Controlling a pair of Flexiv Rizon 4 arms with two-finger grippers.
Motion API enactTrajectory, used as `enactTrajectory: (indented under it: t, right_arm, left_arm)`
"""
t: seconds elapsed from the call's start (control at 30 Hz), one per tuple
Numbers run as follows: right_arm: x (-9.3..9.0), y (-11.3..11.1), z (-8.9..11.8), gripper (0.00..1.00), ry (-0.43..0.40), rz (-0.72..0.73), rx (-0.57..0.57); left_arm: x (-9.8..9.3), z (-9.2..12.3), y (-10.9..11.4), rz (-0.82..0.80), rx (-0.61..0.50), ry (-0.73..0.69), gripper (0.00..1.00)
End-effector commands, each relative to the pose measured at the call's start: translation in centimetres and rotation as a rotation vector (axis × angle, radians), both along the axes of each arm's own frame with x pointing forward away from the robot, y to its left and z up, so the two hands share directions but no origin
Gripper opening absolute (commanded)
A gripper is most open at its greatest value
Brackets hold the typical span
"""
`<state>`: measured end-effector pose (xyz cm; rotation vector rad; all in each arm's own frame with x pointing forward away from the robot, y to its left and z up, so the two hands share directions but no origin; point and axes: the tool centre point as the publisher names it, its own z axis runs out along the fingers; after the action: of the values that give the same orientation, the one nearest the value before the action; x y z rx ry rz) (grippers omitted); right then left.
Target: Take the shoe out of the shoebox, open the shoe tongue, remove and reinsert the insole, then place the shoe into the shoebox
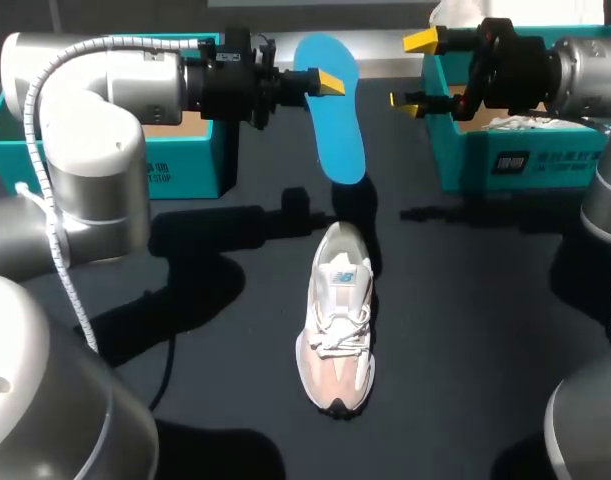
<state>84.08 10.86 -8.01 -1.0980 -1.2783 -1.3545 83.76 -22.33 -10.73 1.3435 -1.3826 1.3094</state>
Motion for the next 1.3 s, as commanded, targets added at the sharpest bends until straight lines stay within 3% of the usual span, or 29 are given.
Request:
enactTrajectory:
  t: [0.03, 0.07, 0.17, 0.27, 0.4, 0.53, 1.1, 1.23, 1.27, 1.3]
  right_arm:
    - [0.1, 0.2, 0.0, 1.00, 0.001, -0.001, -0.002]
    - [0.1, 0.2, 0.0, 1.00, 0.001, -0.001, -0.002]
    - [0.1, 0.2, 0.0, 1.00, 0.001, -0.001, -0.002]
    - [0.1, 0.2, 0.0, 1.00, 0.001, -0.001, -0.002]
    - [0.1, 0.2, 0.0, 1.00, 0.001, -0.001, -0.002]
    - [0.1, 0.2, 0.0, 1.00, 0.001, -0.001, -0.002]
    - [0.1, 0.2, 0.0, 1.00, 0.001, -0.001, -0.002]
    - [0.1, 0.2, 0.0, 1.00, 0.001, -0.001, -0.002]
    - [0.1, 0.2, 0.0, 1.00, 0.001, -0.001, -0.002]
    - [0.1, 0.2, 0.0, 1.00, 0.001, -0.001, -0.002]
  left_arm:
    - [-0.1, 0.0, 0.1, 0.000, 0.003, 0.001, 0.00]
    - [-0.1, 0.0, 0.1, 0.000, 0.003, 0.001, 0.00]
    - [-0.6, 0.3, -0.2, -0.089, 0.060, -0.207, 0.00]
    - [-0.9, 0.1, -0.2, -0.131, 0.182, -0.378, 0.00]
    - [-1.2, 0.4, 0.0, -0.116, 0.132, -0.505, 0.00]
    - [-1.3, 0.8, -0.3, -0.105, 0.074, -0.548, 0.00]
    - [-1.3, 0.8, -0.3, -0.105, 0.074, -0.548, 0.00]
    - [-1.0, -0.3, -0.2, -0.062, 0.194, -0.967, 0.00]
    - [-1.0, 0.1, -0.2, 0.013, 0.108, -0.996, 0.00]
    - [-1.0, 0.3, -0.2, 0.042, 0.119, -1.091, 0.00]
